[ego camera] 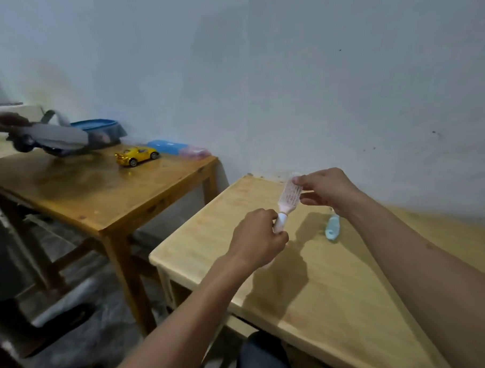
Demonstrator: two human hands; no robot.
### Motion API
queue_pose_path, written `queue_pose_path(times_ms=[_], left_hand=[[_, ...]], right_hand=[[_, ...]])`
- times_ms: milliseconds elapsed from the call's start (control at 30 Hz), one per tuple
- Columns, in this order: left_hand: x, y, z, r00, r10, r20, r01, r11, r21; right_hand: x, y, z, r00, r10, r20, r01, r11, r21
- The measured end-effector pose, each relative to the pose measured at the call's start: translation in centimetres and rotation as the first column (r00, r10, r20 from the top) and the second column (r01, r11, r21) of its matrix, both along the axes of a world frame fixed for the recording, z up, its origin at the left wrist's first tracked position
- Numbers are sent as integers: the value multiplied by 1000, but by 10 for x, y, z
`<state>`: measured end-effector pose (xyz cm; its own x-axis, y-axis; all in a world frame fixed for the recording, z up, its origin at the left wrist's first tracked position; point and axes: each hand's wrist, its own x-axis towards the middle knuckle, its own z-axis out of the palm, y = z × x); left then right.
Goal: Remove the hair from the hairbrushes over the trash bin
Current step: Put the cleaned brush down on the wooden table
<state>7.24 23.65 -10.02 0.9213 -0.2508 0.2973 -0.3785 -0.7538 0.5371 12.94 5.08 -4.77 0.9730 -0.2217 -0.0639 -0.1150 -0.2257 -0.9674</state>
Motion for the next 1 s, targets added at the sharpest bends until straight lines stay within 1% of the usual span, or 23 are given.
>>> queue_pose_path(times_ms=[100,200,267,400,533,600,633,700,733,767,833,900,1000], left_hand=[[22,-18,0,999,-34,-23,34,999,-23],[47,-35,1,998,-55,-36,53,997,-54],[64,-47,1,996,-77,-46,74,995,-67],[96,-69,-4,986,-134,-101,128,989,-72],[118,-85,-16,978,-162,-133,162,987,-11],[120,-90,-21,979,-134,-151,145,988,62],[121,-93,-23,982,-115,-146,131,986,101],[122,-98,-26,989,-87,-119,104,984,142],[123,-100,-27,991,-77,-109,92,986,141],[123,-101,-28,992,-70,-104,84,987,135],[125,-104,-29,993,-63,-95,75,988,133],[127,-106,-30,994,-54,-100,67,989,134],[131,-106,-30,993,-40,-114,54,992,117]], right_hand=[[20,-20,1,998,-53,45,60,981,-185],[38,-34,8,997,-36,63,57,921,-386],[53,-45,11,999,-38,31,48,870,-490],[84,-66,0,995,-90,-48,40,778,-627],[106,-80,-23,981,-131,-143,-31,622,-782],[110,-84,-34,972,-155,-176,-54,581,-812],[110,-84,-37,971,-175,-164,-34,577,-816],[106,-87,-41,967,-239,-91,65,575,-815],[105,-89,-43,956,-285,-64,119,582,-804],[103,-93,-46,941,-332,-72,150,596,-789],[99,-99,-52,913,-374,-163,127,640,-758],[98,-104,-57,906,-351,-237,72,680,-730],[97,-107,-63,915,-339,-220,92,705,-703]])
